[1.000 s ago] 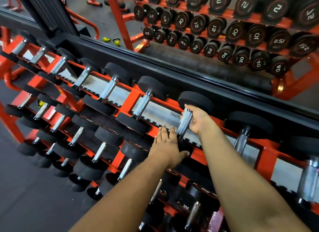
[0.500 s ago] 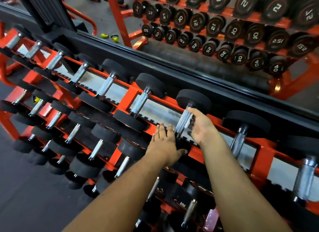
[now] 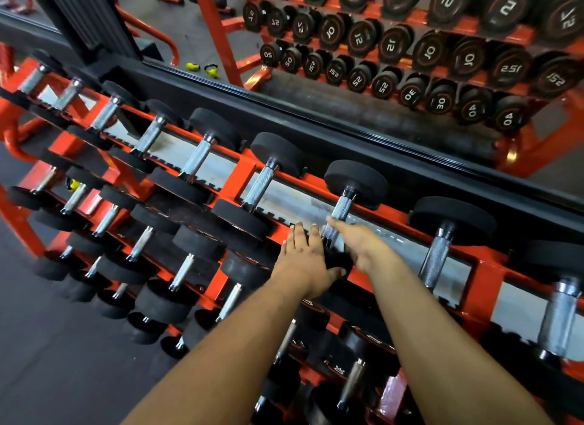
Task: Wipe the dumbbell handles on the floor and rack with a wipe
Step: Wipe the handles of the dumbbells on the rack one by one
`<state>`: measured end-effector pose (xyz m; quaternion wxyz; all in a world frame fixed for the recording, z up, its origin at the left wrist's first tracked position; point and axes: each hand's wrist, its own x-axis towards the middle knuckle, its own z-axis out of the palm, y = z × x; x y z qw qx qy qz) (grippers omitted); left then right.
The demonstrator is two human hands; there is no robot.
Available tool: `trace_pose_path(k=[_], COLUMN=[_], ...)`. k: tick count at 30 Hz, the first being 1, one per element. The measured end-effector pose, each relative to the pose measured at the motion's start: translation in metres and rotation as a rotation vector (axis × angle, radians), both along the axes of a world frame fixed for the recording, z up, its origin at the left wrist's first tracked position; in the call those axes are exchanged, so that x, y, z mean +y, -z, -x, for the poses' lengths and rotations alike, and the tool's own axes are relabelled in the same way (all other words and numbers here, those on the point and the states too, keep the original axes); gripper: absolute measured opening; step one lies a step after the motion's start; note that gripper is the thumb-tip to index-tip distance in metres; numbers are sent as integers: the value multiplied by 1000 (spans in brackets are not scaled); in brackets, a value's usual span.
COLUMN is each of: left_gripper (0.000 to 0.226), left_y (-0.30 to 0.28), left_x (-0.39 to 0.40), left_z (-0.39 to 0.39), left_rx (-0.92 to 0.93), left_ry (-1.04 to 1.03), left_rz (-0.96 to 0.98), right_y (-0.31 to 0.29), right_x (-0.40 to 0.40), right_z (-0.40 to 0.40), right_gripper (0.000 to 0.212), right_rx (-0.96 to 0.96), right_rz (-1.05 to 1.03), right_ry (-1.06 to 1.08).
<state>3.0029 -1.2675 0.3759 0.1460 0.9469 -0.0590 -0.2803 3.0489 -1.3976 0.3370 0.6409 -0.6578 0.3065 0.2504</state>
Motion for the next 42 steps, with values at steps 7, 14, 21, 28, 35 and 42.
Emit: trace_pose_path(k=[7, 14, 21, 28, 35, 42], left_gripper=[109, 110, 110, 110, 110, 111], left_y=[2, 7, 4, 5, 6, 12], left_x=[1, 3, 2, 2, 3, 3], left_z=[0, -2, 0, -1, -2, -2], left_rx=[-22, -48, -43, -30, -26, -61], left_ry=[6, 7, 6, -3, -7, -13], left_rz=[5, 29, 23, 37, 38, 46], right_y=[-14, 2, -4, -8, -14, -6], right_x=[-2, -19, -37, -53, -47, -46], right_z=[-13, 18, 4, -1, 3, 5], right_gripper=[21, 57, 69, 58, 77, 65], right_rx=[-409, -743, -796, -1005, -814, -955], right_rz=[304, 1141, 1549, 1085, 1509, 1487], right_ry=[140, -870, -1116, -1549, -1177, -1410])
